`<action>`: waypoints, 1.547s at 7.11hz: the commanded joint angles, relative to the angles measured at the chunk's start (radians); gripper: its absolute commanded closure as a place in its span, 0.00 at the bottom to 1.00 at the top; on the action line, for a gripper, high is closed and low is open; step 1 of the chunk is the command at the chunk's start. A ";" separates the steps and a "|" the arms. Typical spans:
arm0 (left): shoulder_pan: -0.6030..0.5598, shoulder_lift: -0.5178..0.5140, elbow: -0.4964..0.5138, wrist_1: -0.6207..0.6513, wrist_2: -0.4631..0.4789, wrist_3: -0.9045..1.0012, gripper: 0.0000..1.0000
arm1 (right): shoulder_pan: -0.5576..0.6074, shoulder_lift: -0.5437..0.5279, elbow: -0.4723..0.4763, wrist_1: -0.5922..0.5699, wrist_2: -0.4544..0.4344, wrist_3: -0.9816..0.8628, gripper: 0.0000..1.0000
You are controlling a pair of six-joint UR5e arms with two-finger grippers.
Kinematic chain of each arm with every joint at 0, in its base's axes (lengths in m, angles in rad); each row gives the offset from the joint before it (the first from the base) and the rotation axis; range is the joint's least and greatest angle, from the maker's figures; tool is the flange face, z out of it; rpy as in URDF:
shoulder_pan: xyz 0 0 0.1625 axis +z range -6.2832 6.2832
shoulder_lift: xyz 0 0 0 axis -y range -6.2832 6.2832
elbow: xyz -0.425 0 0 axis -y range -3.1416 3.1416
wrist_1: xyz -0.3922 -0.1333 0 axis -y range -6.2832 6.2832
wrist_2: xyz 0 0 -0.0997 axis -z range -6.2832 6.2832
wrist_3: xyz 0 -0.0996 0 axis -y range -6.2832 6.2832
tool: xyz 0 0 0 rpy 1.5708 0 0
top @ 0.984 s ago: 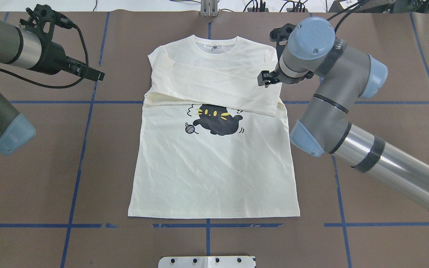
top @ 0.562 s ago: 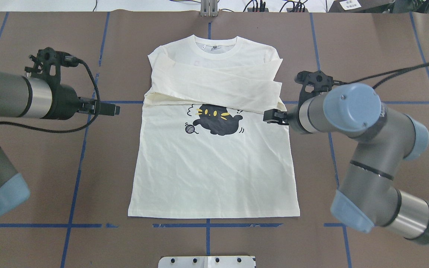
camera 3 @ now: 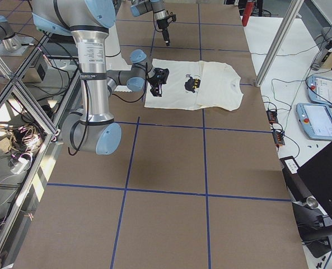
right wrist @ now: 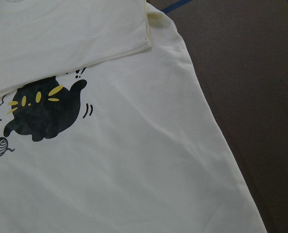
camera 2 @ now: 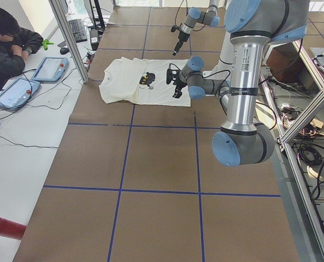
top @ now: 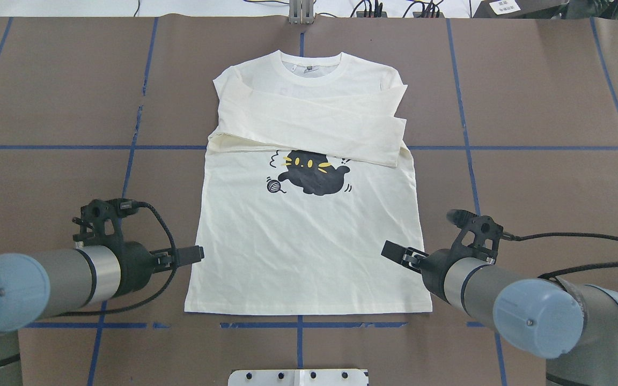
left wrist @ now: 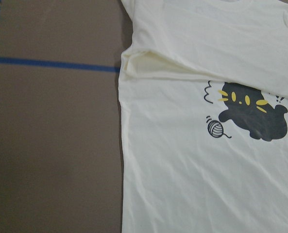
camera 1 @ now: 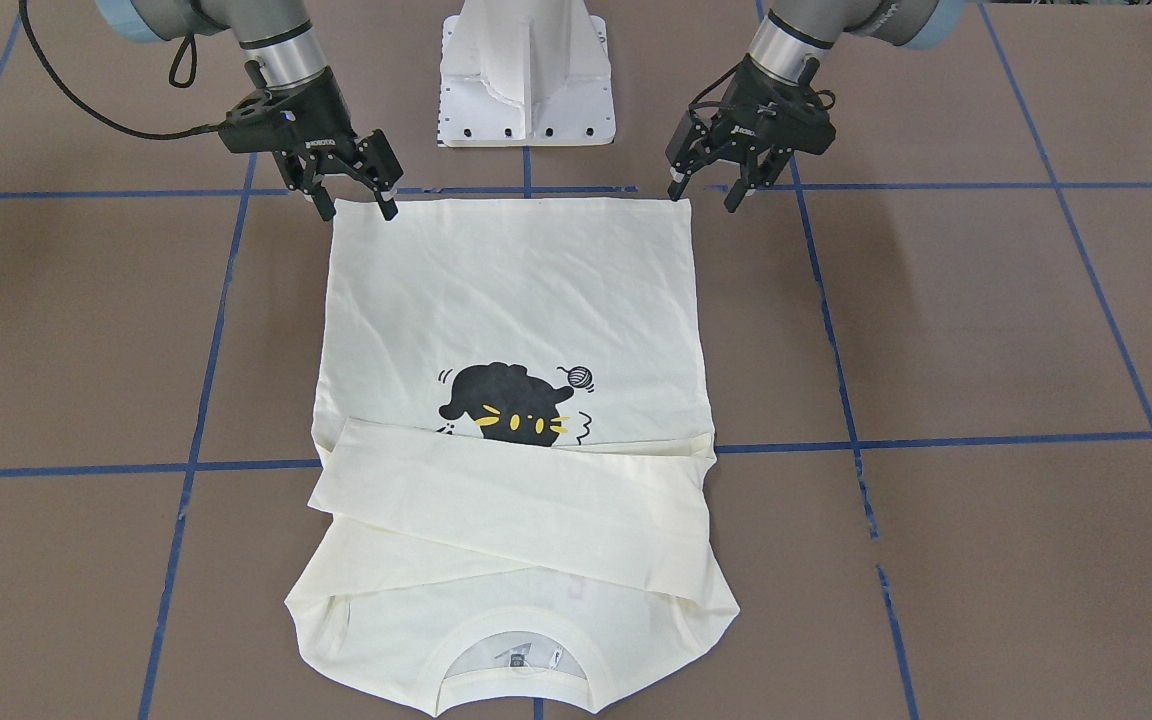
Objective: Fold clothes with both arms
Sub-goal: 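Lower both grippers toward the shirt hem nearest the robot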
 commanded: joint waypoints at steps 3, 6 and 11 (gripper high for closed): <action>0.130 -0.002 0.103 -0.061 0.120 -0.149 0.45 | -0.028 -0.016 0.016 0.013 -0.040 0.041 0.01; 0.128 0.008 0.119 -0.069 0.117 -0.120 0.45 | -0.028 -0.019 0.014 0.013 -0.041 0.041 0.01; 0.128 0.008 0.140 -0.077 0.115 -0.108 0.45 | -0.028 -0.020 0.014 0.013 -0.040 0.041 0.00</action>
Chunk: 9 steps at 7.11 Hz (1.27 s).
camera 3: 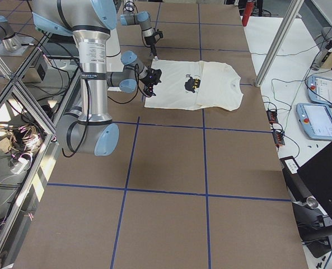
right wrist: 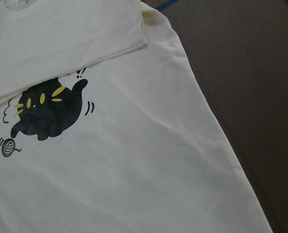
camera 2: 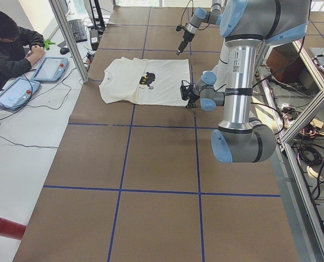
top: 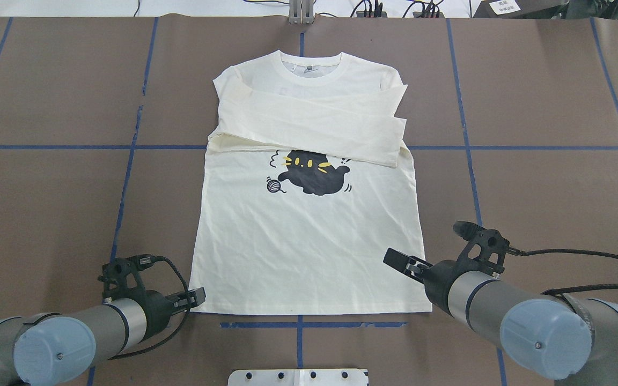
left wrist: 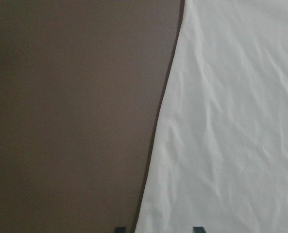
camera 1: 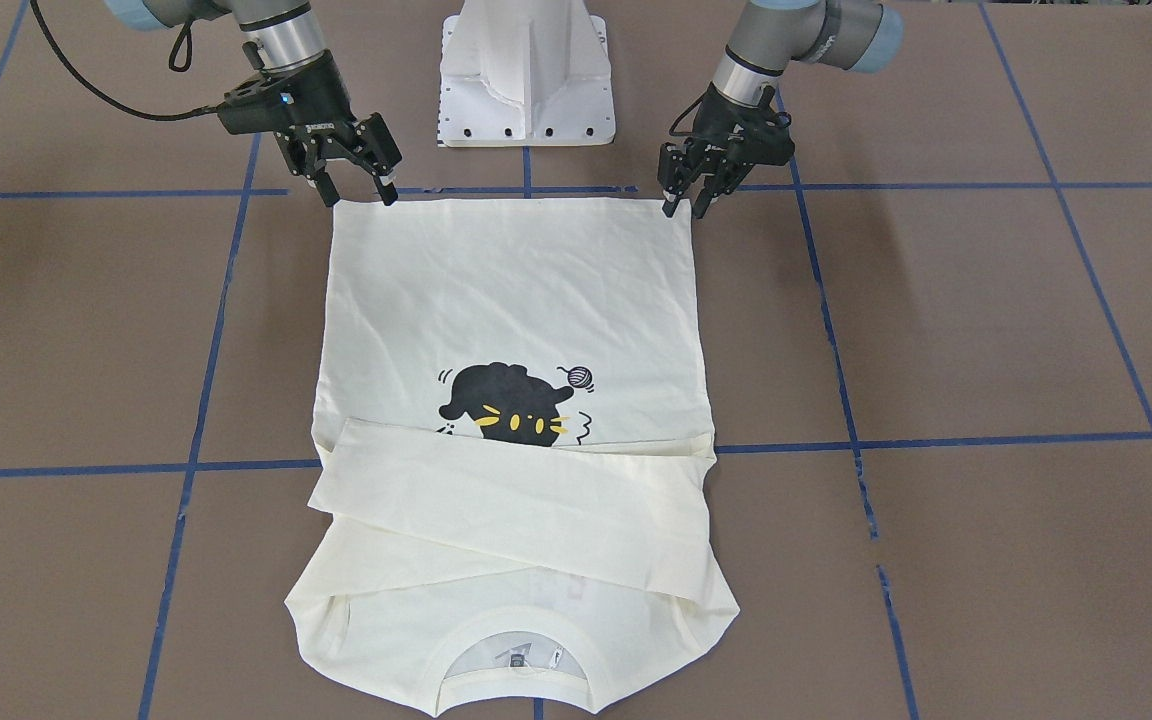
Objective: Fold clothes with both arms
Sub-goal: 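Close both grippers on the hem corners nearest the robot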
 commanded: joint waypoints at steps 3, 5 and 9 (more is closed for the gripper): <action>0.002 -0.009 -0.003 0.000 -0.001 0.002 0.66 | 0.000 0.000 0.000 -0.002 -0.001 0.000 0.00; 0.009 -0.006 -0.002 0.001 -0.001 0.004 0.73 | -0.002 0.000 -0.002 -0.002 -0.002 0.000 0.00; 0.008 -0.003 -0.011 0.010 -0.004 0.007 0.72 | -0.008 0.000 -0.002 -0.002 -0.002 0.000 0.00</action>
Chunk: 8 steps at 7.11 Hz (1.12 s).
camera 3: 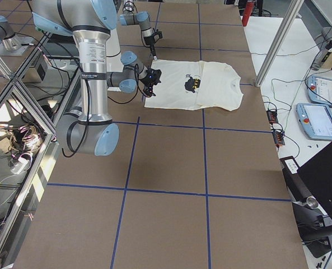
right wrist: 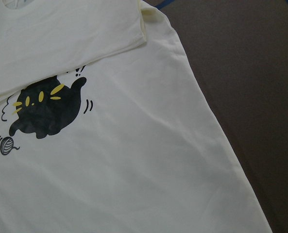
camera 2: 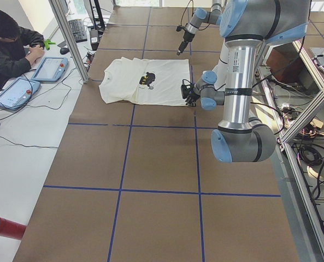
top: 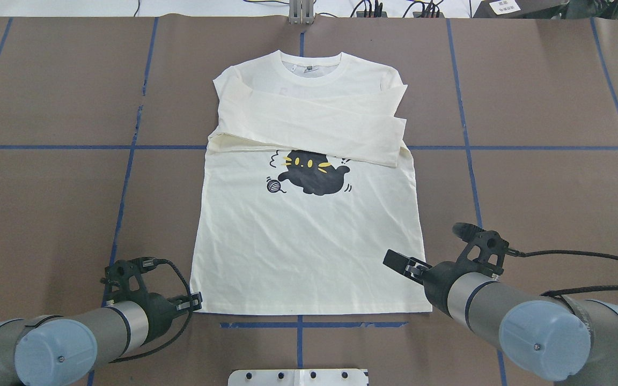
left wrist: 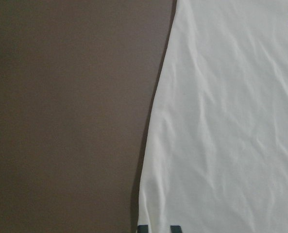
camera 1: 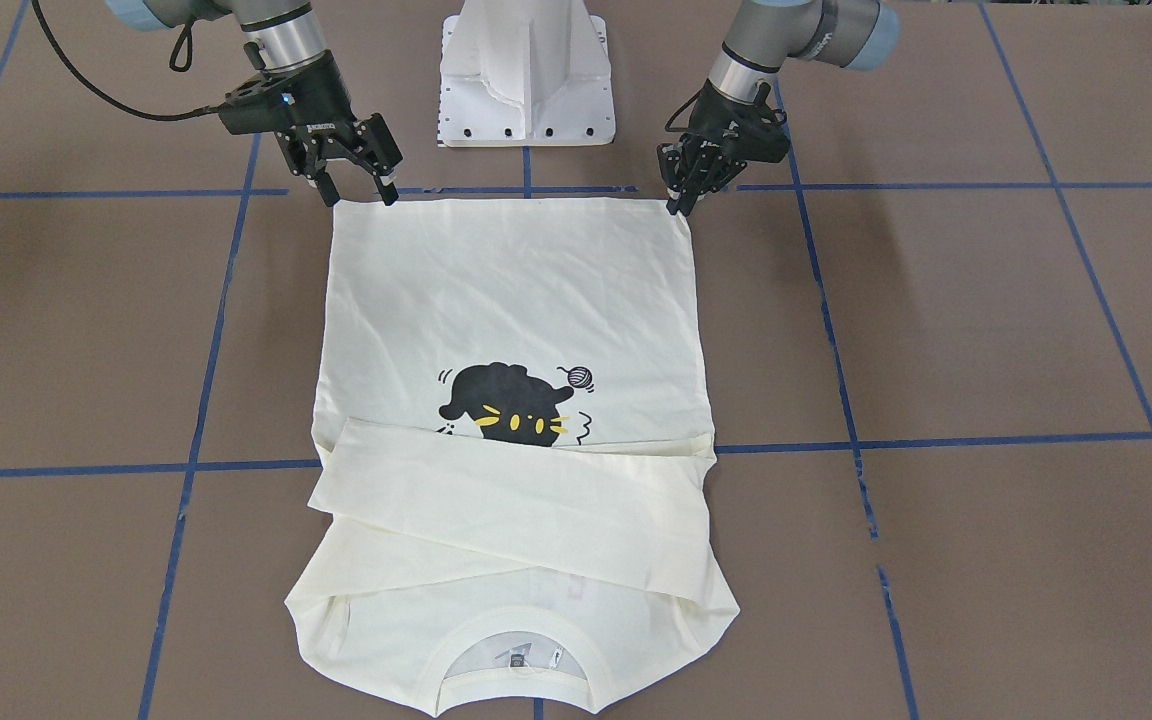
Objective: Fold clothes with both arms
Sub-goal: 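Close both grippers on the hem corners nearest the robot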
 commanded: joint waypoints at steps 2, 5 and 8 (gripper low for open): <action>0.000 0.003 -0.003 0.007 -0.006 0.027 0.72 | -0.004 0.000 0.000 0.000 0.000 0.000 0.00; 0.000 0.003 0.002 0.033 -0.006 0.053 0.72 | -0.006 0.000 -0.002 0.000 -0.002 0.000 0.00; 0.000 0.023 -0.007 0.031 -0.008 0.053 0.72 | -0.007 0.002 -0.002 0.000 -0.002 0.000 0.00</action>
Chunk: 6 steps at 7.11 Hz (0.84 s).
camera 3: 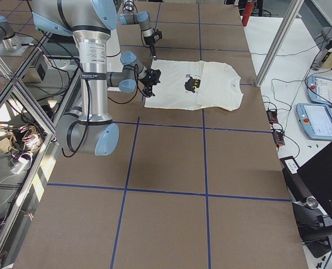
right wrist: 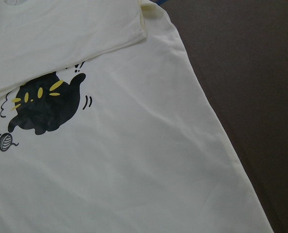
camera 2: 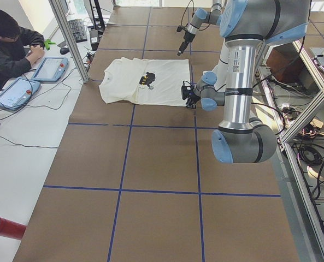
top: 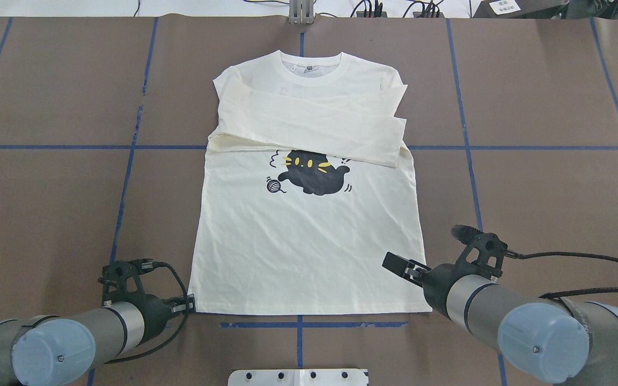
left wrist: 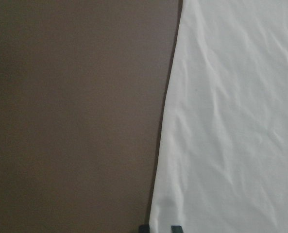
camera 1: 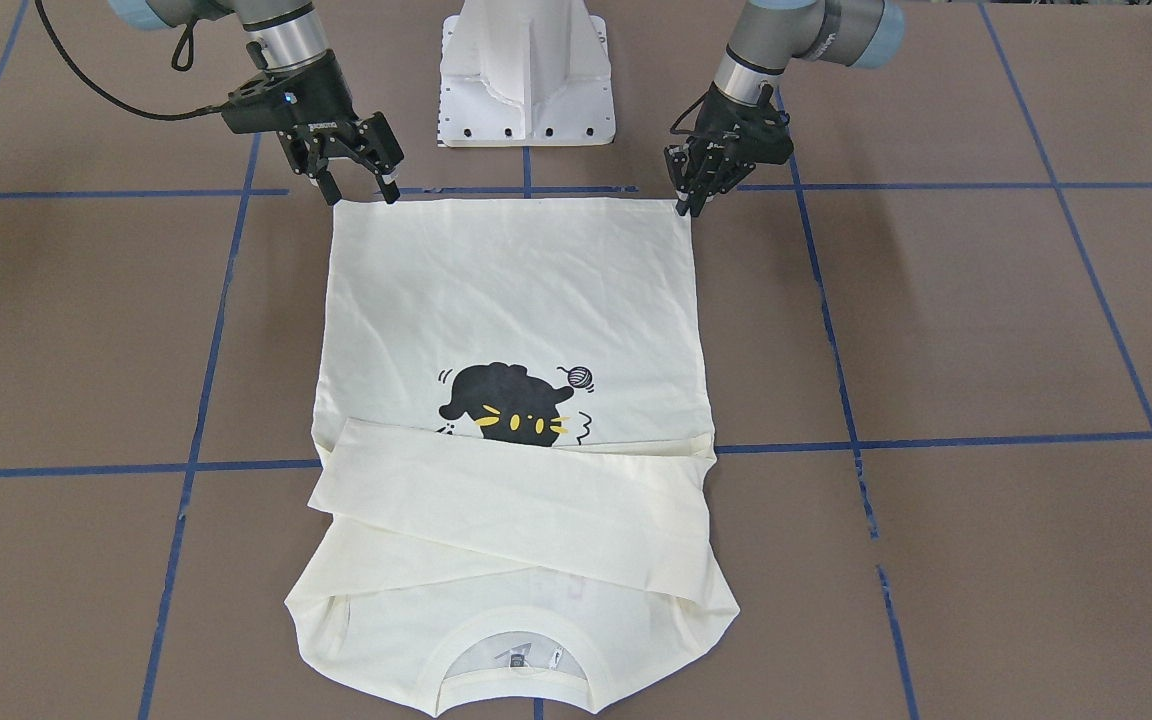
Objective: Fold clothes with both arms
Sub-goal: 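Close both grippers on the hem corners nearest the robot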
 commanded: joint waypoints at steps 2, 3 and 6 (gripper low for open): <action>0.003 0.006 -0.002 -0.001 0.000 0.001 0.72 | -0.001 0.000 0.001 0.000 0.000 0.001 0.00; 0.009 0.004 -0.001 -0.001 0.000 0.001 0.72 | -0.001 0.000 0.000 0.000 -0.002 0.001 0.00; 0.025 0.001 -0.001 -0.001 0.001 0.001 0.72 | -0.001 0.000 0.000 0.000 -0.005 0.000 0.00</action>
